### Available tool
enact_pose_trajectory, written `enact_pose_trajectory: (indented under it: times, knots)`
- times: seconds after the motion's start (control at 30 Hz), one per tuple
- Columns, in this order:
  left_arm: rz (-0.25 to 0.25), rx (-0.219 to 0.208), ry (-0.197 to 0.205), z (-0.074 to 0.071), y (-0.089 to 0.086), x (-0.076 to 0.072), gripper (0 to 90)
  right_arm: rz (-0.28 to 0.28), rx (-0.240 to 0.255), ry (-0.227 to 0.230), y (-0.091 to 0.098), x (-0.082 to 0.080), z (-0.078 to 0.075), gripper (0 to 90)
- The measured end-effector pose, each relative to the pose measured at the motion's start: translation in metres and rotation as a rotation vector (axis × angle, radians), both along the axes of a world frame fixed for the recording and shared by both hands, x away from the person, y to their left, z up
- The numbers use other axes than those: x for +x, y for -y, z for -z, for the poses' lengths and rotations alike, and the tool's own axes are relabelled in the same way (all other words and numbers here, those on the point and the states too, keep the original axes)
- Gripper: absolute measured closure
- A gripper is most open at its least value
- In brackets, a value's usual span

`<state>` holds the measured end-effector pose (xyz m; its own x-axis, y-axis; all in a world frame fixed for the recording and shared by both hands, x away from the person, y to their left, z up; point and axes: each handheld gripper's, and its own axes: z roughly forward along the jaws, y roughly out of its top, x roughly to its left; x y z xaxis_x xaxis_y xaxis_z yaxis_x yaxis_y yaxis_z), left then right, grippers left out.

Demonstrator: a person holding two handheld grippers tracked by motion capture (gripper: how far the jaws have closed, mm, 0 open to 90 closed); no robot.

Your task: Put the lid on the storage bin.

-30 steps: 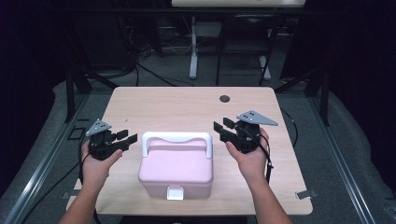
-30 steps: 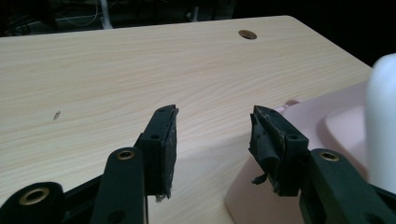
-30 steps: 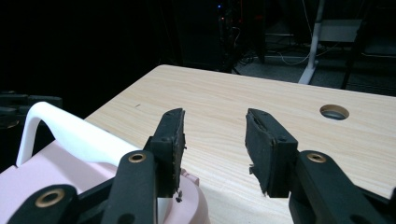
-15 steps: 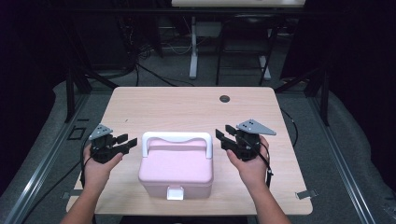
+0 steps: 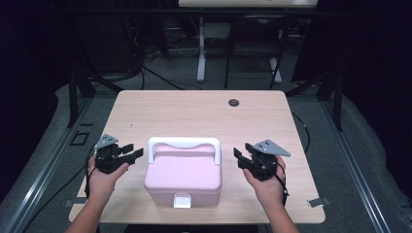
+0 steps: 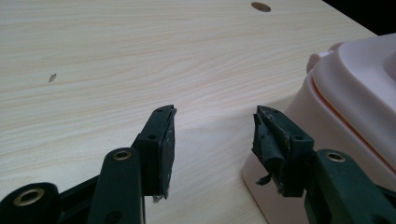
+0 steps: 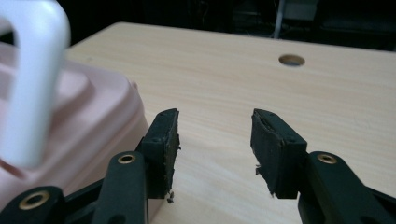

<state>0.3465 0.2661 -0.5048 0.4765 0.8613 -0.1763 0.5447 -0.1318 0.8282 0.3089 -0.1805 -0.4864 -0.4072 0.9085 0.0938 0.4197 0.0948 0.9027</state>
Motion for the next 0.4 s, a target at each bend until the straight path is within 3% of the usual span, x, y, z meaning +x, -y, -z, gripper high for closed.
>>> enact_pose_trajectory:
  times: [0.27, 0.4]
  knots:
    - [0.0, 0.009, -0.018, 0.011, 0.0, 0.002, 49.0, 0.037, -0.034, -0.06, 0.004, 0.005, 0.023, 50.6]
    - [0.023, 0.021, -0.026, 0.012, 0.003, 0.002, 48.5, 0.039, -0.014, -0.089, 0.007, 0.009, 0.031, 50.6]
